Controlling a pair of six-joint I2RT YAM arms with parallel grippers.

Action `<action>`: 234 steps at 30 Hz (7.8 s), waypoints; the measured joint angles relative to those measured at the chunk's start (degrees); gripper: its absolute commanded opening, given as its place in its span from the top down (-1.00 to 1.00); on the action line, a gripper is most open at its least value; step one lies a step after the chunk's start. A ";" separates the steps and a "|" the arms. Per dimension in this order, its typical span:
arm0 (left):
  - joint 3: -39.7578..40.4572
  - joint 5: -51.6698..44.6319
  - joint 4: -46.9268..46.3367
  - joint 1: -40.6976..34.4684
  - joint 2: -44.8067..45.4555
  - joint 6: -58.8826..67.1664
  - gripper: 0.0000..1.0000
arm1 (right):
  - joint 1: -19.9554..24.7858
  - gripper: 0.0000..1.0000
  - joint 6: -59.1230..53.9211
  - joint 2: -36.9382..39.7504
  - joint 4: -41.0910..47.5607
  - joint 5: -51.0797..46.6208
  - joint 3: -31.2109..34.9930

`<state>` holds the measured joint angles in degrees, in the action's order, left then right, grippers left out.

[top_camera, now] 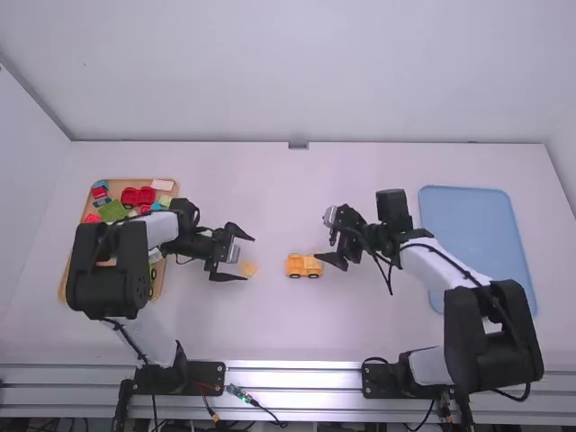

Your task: Assemble lego blocks to make yellow taxi

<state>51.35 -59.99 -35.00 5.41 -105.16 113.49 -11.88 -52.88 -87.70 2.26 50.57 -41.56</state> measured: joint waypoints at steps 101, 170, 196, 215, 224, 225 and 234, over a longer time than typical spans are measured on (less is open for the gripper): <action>1.36 9.16 7.08 -2.32 -9.05 -7.91 0.52 | -2.51 -0.99 -4.15 -7.65 -8.04 1.77 3.45; -13.11 8.66 41.20 -20.61 4.85 -57.72 0.97 | -4.63 -0.96 -0.46 -33.27 -33.14 11.65 2.71; -10.10 13.77 44.33 -25.53 3.17 -57.94 0.97 | -5.03 0.07 -1.77 -33.27 -33.16 10.75 2.97; -10.03 12.98 49.03 -25.51 0.20 -59.74 0.97 | -5.01 0.09 -2.97 -33.27 -32.06 11.30 2.95; -10.05 13.33 49.18 -25.53 -0.11 -59.98 0.96 | -5.09 0.08 -2.93 -33.27 -32.06 11.21 2.95; -10.05 13.33 49.16 -25.53 -0.11 -60.00 0.96 | -5.09 0.08 -2.93 -33.27 -32.06 11.21 2.95; -10.03 13.38 49.27 -25.99 -0.13 -60.08 -0.25 | -5.09 0.06 -2.91 -33.27 -32.06 11.26 2.95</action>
<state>41.32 -46.61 14.26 -20.58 -105.30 53.41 -16.97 -55.79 -120.97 -29.80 61.82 -38.61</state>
